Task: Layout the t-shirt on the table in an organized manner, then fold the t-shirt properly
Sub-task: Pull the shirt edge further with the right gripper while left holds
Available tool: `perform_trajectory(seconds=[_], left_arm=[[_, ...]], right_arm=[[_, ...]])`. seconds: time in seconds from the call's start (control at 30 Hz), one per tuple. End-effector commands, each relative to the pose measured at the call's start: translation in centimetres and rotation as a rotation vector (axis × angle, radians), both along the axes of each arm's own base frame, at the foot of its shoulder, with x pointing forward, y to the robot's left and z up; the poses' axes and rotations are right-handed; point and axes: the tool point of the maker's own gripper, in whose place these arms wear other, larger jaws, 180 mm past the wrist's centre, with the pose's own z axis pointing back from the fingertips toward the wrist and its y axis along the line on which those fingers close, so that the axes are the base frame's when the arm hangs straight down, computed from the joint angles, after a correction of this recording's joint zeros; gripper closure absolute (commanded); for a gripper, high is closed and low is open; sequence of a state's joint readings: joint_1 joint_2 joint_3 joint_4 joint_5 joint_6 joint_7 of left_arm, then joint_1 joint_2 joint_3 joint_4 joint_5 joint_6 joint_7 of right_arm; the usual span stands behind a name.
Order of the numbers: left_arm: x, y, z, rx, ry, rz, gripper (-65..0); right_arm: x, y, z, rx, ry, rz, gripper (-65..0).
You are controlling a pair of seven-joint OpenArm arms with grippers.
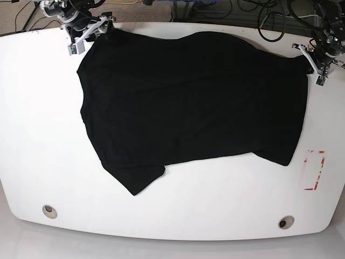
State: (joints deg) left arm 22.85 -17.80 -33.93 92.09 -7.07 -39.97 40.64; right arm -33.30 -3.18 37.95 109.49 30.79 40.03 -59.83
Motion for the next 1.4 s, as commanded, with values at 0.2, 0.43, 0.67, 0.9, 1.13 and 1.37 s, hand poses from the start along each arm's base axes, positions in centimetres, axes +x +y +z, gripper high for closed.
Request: perform_trajectory(seconds=[0.2, 0.43, 0.67, 0.9, 1.13, 1.37], left_arm=[[0.5, 0.6, 0.9, 0.024, -0.019, -0.01, 0.0], [0.5, 0.6, 0.9, 0.024, -0.019, -0.01, 0.0], [0.5, 0.6, 0.9, 0.024, -0.019, -0.01, 0.0], [0.5, 0.6, 0.9, 0.024, -0.019, -0.01, 0.0], [0.2, 0.7, 0.8, 0.024, -0.013, -0.008, 0.0], [-0.9, 0.7, 0.4, 0.025, 0.013, -0.008, 0.0]], right_arm=[[-0.4, 0.5, -1.4, 0.043, 0.036, -0.017, -40.1], [-0.7, 2.9, -1.6, 0.086, 0.045, 0.025, -37.3], [-0.9, 3.2, -1.7, 0.091, 0.051, 0.029, -5.2], [-1.2, 2.7, -1.3, 0.066, 0.051, 0.039, -0.5], [-1.8, 1.5, 0.4, -0.004, 0.041, 0.09, 0.0], [-2.9, -0.4, 0.4, -0.066, 0.104, 0.153, 0.0]])
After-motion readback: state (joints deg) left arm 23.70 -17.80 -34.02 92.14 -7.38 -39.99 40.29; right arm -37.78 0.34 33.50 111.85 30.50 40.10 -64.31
